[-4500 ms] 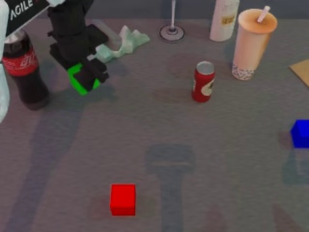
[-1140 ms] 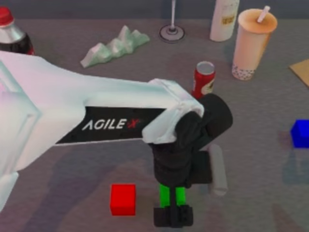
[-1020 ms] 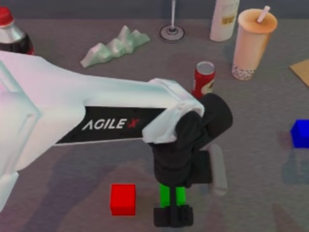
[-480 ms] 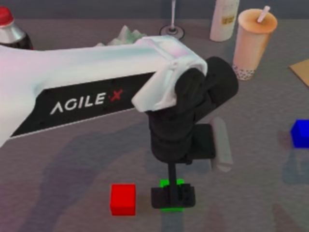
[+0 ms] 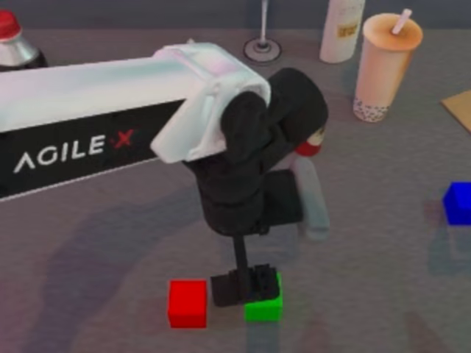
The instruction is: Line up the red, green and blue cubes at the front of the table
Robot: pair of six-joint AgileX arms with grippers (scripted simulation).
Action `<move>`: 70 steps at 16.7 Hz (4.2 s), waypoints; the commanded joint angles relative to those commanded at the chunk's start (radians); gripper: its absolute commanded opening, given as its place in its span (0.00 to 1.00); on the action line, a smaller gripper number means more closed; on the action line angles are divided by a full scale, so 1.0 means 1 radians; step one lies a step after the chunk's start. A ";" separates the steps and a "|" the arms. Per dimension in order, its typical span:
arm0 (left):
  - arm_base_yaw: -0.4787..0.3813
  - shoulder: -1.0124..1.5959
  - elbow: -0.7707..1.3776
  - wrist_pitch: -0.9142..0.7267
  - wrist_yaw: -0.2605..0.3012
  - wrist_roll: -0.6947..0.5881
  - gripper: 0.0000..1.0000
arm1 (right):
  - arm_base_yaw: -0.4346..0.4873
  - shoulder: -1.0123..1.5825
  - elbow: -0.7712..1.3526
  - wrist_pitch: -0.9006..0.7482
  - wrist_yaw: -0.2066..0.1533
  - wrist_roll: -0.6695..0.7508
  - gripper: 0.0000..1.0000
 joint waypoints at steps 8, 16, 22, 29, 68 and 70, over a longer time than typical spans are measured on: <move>0.332 -0.673 -0.539 0.354 -0.013 -0.211 1.00 | 0.016 0.664 0.504 -0.378 0.004 0.036 1.00; 0.701 -1.473 -1.163 0.792 -0.012 -0.467 1.00 | 0.036 1.477 1.042 -0.817 0.009 0.073 1.00; 0.852 -1.791 -1.388 1.023 0.002 -0.588 1.00 | 0.045 1.793 1.318 -0.995 0.006 0.094 1.00; 0.873 -1.842 -1.417 1.061 0.006 -0.606 1.00 | 0.041 1.841 1.360 -1.017 0.004 0.096 1.00; 0.873 -1.842 -1.417 1.061 0.006 -0.606 1.00 | 0.048 1.933 1.221 -0.776 0.006 0.099 0.00; 0.873 -1.842 -1.417 1.061 0.006 -0.606 1.00 | 0.049 1.907 1.261 -0.846 0.005 0.100 0.00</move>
